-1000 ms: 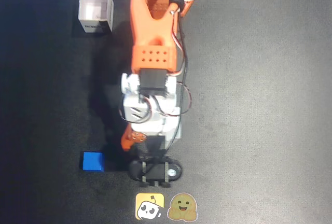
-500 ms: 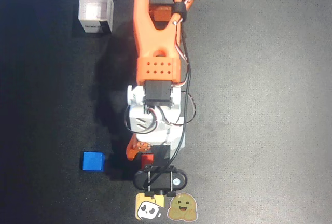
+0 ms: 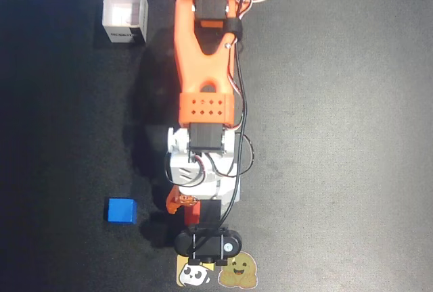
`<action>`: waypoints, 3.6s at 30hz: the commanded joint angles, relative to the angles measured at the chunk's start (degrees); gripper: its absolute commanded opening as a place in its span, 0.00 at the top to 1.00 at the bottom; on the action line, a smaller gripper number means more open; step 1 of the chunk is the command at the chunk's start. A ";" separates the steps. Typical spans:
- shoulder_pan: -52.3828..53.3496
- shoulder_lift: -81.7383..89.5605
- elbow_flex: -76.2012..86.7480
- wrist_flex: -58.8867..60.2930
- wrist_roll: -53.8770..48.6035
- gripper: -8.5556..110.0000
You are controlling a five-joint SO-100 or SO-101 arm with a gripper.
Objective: Put the red cube on top of the blue cube.
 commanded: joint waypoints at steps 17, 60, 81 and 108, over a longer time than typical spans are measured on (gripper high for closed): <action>0.09 -1.41 4.48 -7.29 1.14 0.71; 5.62 9.93 -5.10 11.16 5.27 0.89; 19.07 13.97 -5.19 14.68 5.27 0.89; 22.06 3.69 -15.47 15.47 -6.86 0.89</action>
